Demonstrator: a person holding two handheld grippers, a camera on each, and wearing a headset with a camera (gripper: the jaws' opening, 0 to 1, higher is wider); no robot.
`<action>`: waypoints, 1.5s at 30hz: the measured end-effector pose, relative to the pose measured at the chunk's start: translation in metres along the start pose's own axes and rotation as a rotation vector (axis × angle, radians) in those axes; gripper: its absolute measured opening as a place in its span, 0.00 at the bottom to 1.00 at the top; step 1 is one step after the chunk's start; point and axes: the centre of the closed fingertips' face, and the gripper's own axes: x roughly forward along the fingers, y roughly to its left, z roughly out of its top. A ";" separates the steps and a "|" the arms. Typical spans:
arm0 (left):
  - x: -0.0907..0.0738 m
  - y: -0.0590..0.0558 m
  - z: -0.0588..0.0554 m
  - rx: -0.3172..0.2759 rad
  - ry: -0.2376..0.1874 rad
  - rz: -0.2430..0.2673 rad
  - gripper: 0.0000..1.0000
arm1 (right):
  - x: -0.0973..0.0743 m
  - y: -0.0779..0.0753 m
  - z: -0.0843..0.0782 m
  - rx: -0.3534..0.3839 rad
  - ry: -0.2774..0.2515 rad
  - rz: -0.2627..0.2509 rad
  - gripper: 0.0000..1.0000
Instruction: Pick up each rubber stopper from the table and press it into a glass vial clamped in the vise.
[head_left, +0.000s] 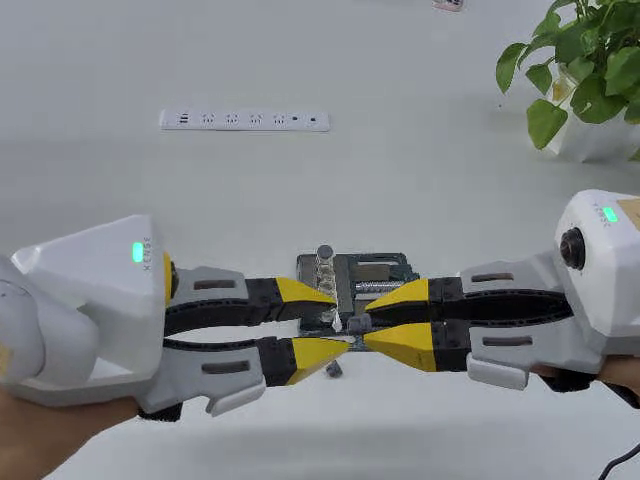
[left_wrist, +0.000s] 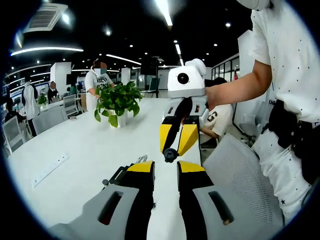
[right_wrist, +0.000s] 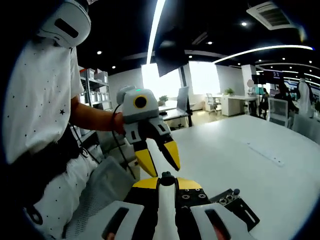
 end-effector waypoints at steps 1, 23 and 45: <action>0.000 -0.001 0.001 0.001 -0.001 -0.001 0.14 | 0.000 0.000 0.000 -0.002 -0.002 0.003 0.06; 0.000 -0.007 0.019 0.006 -0.038 -0.031 0.06 | -0.002 0.006 0.013 -0.009 -0.032 0.014 0.06; -0.005 -0.009 0.022 -0.037 -0.043 -0.054 0.04 | -0.002 0.012 0.023 -0.013 -0.031 0.024 0.06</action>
